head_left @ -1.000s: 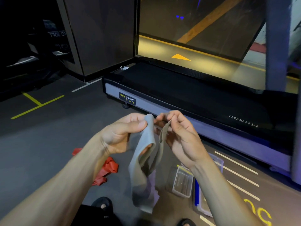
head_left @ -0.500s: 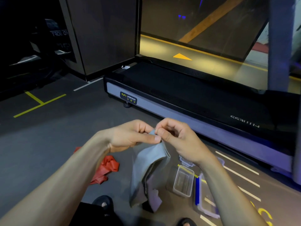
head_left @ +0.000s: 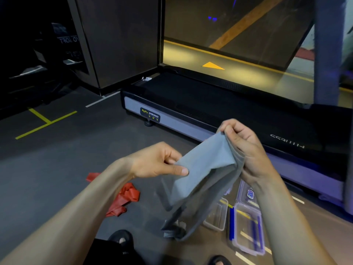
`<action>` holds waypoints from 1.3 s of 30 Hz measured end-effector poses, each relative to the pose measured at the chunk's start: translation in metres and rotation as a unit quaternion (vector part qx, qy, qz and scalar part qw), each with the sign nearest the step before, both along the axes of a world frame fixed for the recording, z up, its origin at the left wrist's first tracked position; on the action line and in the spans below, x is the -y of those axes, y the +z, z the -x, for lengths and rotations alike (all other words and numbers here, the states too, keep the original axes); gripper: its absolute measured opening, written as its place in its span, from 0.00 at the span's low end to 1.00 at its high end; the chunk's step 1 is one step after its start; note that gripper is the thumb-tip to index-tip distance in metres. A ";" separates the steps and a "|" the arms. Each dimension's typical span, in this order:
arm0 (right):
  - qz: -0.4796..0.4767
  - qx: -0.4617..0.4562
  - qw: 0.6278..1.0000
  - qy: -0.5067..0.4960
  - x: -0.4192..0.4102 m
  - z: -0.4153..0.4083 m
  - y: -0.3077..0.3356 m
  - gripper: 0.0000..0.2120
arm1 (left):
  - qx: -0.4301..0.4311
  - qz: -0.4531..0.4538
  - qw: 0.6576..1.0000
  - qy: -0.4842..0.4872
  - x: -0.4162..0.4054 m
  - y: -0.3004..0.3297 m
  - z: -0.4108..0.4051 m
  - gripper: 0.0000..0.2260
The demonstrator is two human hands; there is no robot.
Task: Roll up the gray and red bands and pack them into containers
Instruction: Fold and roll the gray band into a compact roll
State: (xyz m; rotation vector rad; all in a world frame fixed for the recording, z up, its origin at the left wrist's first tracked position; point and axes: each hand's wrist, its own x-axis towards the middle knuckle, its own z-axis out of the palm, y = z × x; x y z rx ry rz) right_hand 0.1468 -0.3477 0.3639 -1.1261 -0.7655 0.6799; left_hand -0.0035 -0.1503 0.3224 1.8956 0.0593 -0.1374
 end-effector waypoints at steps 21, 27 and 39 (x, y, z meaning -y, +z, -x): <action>0.042 0.020 0.999 -0.011 0.010 -0.019 -0.024 0.06 | 0.034 0.199 0.979 -0.033 -0.001 0.012 0.006 0.09; 0.100 0.113 0.986 0.066 -0.015 0.008 -0.040 0.06 | 0.140 0.393 0.908 -0.033 0.006 0.021 0.008 0.15; -0.061 -0.157 0.981 0.100 -0.030 0.038 -0.030 0.06 | 0.123 0.409 0.902 -0.066 0.006 0.022 0.012 0.12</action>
